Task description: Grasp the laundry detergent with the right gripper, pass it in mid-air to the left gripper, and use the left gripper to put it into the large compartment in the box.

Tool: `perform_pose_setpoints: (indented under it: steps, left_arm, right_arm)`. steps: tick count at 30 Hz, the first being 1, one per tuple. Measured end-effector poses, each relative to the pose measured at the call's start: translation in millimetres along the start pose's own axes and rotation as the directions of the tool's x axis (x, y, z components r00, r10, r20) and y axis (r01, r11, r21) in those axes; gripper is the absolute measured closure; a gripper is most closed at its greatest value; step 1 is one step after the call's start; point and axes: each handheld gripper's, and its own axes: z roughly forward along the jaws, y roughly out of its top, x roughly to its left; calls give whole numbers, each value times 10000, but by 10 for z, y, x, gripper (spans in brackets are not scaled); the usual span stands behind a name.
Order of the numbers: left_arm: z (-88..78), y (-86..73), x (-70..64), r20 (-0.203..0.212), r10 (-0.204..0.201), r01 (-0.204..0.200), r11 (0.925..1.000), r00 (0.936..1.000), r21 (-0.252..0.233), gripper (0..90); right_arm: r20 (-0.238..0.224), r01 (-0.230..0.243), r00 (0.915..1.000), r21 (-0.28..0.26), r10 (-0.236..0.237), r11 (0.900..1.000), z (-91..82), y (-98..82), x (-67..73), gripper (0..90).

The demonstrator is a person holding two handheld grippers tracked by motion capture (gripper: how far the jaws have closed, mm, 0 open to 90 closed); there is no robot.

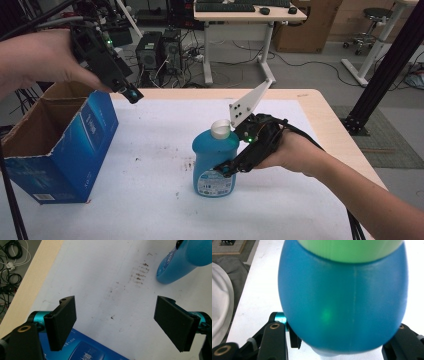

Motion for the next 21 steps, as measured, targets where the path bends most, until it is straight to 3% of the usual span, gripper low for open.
perform_pose_setpoints:
  steps: [5,13,21]
  left_arm:
    - [-24,-1,-7,55,76,-76,9999,10000,-112,183]
    - [-74,23,-34,501,432,-414,9985,9978,-370,186]
    - [-191,113,-78,1140,1069,-1002,9929,9877,-634,183]
  right_arm:
    - [0,-86,10000,84,86,9999,0,19,-3,460]
    - [-90,-172,9998,161,174,9997,-54,107,-31,463]
    - [-19,-272,9996,-83,272,9996,-209,364,-100,463]
